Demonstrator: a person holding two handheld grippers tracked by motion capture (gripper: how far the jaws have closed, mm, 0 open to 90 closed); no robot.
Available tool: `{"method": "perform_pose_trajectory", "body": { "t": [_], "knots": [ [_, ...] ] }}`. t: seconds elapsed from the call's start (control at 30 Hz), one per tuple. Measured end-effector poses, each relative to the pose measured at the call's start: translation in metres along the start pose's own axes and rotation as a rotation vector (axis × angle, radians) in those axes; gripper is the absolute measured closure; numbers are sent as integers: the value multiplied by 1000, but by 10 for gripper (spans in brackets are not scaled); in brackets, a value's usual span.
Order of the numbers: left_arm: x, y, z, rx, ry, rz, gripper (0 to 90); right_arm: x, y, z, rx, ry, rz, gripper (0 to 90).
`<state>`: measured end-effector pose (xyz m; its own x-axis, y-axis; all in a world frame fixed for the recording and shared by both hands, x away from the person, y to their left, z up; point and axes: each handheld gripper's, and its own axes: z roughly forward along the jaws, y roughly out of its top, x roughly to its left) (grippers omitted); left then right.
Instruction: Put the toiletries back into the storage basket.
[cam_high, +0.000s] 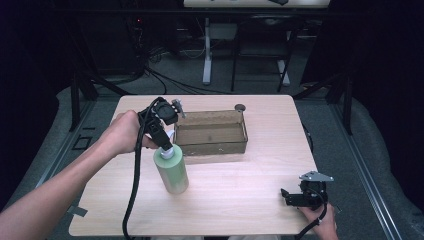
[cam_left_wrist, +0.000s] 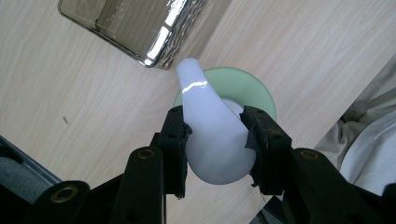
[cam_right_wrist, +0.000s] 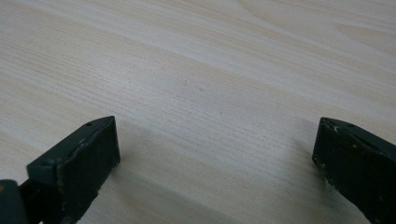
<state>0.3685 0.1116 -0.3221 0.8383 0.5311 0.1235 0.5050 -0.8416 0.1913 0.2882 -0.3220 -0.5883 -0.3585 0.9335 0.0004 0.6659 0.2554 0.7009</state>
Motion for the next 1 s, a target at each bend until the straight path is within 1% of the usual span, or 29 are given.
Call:
{"method": "perform_pose_trajectory", "body": {
  "t": [0.13,0.17,0.33,0.4,0.43,0.47,0.53,0.63,0.8,1.0],
  "knots": [
    [-1,2,0,4,5,12,624,0,0,0,0,0,0,1],
    [-1,2,0,6,6,23,625,0,0,0,-5,-2,2,1],
    [-1,4,0,9,12,37,626,0,-1,0,-4,-3,2,0],
    [-2,4,-1,1,20,43,626,0,-1,0,-5,-4,2,0],
    [-3,4,-3,-17,36,51,627,0,-1,0,-5,-3,2,0],
    [-4,4,-4,-30,40,51,627,0,-1,0,-5,-3,2,0],
    [-5,5,-7,-25,48,66,627,0,-1,0,-6,-3,1,0],
    [-4,5,-8,-11,59,73,628,0,-1,0,-8,-2,3,0],
    [-2,6,-15,-11,49,68,628,0,-1,0,-8,-3,3,0],
    [-4,9,-23,7,54,89,628,-1,-2,0,-10,-5,3,0]
  ]
}}
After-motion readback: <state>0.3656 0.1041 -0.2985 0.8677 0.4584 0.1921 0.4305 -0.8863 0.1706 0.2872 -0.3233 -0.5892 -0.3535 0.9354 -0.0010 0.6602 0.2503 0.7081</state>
